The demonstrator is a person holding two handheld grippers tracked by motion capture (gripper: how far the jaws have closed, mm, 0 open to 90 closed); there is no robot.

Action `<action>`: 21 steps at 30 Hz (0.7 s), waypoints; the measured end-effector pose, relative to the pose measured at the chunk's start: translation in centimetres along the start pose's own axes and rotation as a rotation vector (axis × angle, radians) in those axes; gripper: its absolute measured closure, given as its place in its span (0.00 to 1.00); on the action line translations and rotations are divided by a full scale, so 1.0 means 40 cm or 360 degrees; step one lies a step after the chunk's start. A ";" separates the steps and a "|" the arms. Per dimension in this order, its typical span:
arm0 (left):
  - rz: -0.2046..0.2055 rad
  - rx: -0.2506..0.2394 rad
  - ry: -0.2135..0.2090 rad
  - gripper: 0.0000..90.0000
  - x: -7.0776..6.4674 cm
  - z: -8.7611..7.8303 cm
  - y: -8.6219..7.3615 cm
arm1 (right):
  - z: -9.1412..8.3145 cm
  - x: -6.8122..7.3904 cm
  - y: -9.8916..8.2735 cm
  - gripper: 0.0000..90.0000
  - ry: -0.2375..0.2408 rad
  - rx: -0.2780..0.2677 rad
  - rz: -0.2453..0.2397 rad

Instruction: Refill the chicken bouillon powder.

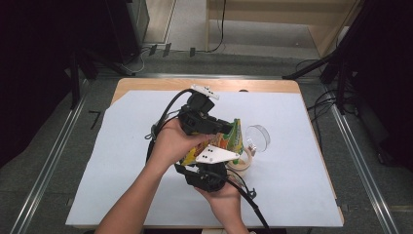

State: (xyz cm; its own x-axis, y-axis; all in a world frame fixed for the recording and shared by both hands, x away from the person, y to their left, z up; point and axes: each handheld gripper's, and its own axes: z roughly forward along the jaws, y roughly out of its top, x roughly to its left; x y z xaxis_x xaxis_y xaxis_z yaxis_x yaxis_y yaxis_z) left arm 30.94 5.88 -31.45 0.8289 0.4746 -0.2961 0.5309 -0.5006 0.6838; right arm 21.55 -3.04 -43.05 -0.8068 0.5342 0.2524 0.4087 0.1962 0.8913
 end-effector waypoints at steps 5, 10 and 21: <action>0.0002 -0.0002 -0.0003 0.91 -0.001 0.000 0.000 | 0.000 0.000 0.000 0.78 -0.0002 -0.0001 0.0001; 0.0002 -0.0004 -0.0002 0.91 -0.001 0.000 0.000 | 0.000 0.001 0.001 0.78 -0.0005 0.0001 0.0010; 0.0011 -0.0009 -0.0004 0.91 -0.003 -0.004 0.002 | 0.002 0.004 0.004 0.78 -0.0011 -0.0002 0.0011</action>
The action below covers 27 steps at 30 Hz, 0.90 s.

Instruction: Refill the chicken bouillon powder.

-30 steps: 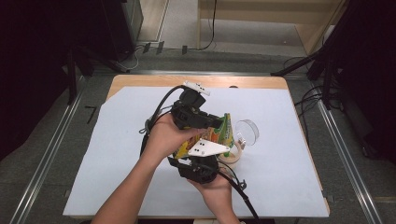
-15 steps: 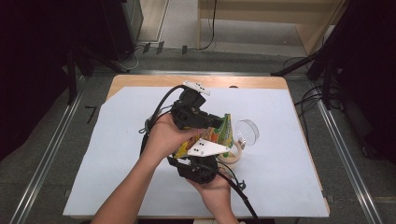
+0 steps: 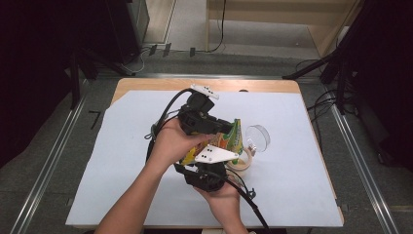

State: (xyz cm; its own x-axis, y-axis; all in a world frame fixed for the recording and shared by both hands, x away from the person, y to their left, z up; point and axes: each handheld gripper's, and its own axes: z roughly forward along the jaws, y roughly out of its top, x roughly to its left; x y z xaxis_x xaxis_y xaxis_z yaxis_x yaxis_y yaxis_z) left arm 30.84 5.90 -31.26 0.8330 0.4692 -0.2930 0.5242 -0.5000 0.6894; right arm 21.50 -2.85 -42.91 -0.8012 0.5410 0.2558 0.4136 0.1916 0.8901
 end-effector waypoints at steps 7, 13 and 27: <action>0.0009 -0.0008 0.0004 0.91 -0.008 -0.002 0.001 | -0.001 0.002 0.001 0.79 -0.0006 -0.0011 -0.0011; 0.0023 0.0006 0.0009 0.91 -0.015 0.001 0.001 | 0.000 0.002 -0.003 0.79 -0.0012 -0.0019 -0.0005; 0.0043 0.0018 0.0012 0.91 -0.029 0.006 0.002 | 0.001 -0.004 -0.012 0.79 -0.0028 -0.0038 0.0004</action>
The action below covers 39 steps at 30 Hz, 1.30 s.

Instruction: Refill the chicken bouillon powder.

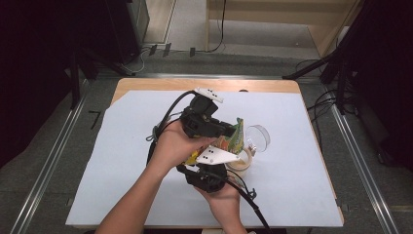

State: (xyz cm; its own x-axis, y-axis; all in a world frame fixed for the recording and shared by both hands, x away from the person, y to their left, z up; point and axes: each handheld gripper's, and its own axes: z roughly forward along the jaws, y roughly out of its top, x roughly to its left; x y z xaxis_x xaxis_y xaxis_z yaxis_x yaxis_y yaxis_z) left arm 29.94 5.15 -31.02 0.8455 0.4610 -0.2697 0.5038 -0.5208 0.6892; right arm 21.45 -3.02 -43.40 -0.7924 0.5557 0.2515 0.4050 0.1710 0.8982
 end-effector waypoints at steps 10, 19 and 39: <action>0.0009 -0.0011 0.0007 0.90 0.004 0.002 0.001 | -0.001 -0.004 -0.001 0.79 0.0010 -0.0007 0.0026; -0.0002 -0.0034 0.0007 0.90 0.011 0.000 0.000 | -0.007 0.003 0.003 0.79 0.0027 -0.0012 0.0020; -0.0014 -0.0020 -0.0002 0.90 0.009 -0.001 -0.001 | -0.004 0.000 0.001 0.79 0.0013 -0.0003 -0.0011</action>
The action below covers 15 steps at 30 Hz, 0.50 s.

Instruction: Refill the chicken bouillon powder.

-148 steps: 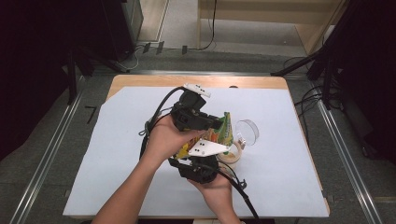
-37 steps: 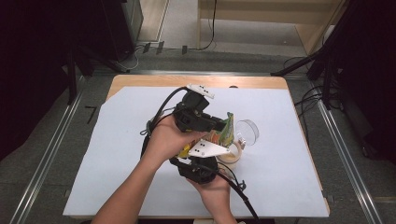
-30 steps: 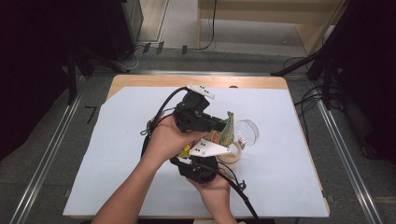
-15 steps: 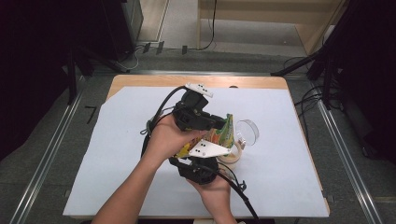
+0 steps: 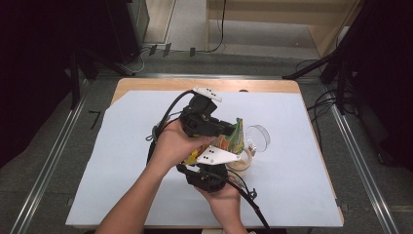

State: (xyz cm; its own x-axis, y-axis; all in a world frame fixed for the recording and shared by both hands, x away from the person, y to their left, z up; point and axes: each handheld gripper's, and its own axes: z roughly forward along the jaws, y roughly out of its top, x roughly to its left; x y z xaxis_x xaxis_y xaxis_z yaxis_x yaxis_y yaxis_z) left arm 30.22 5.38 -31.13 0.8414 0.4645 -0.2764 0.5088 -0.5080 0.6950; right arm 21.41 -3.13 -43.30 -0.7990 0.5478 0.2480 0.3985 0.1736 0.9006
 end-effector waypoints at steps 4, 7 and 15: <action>-0.0005 -0.0003 -0.0004 0.90 0.005 0.001 -0.001 | -0.001 0.003 0.001 0.79 0.0001 -0.0002 -0.0006; 0.0000 0.0001 0.0001 0.90 0.003 0.000 0.000 | -0.001 0.003 0.001 0.79 0.0000 -0.0001 -0.0004; -0.0004 -0.0002 -0.0007 0.90 0.005 0.002 0.000 | -0.002 0.005 0.002 0.79 0.0001 -0.0003 0.0001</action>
State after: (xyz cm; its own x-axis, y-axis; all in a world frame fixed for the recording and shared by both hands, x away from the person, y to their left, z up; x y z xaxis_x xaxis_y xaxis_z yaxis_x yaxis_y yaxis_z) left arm 30.38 5.43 -31.23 0.8408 0.4627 -0.2809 0.5106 -0.5059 0.6952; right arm 21.26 -3.07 -43.16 -0.7992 0.5471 0.2487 0.3981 0.1719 0.9011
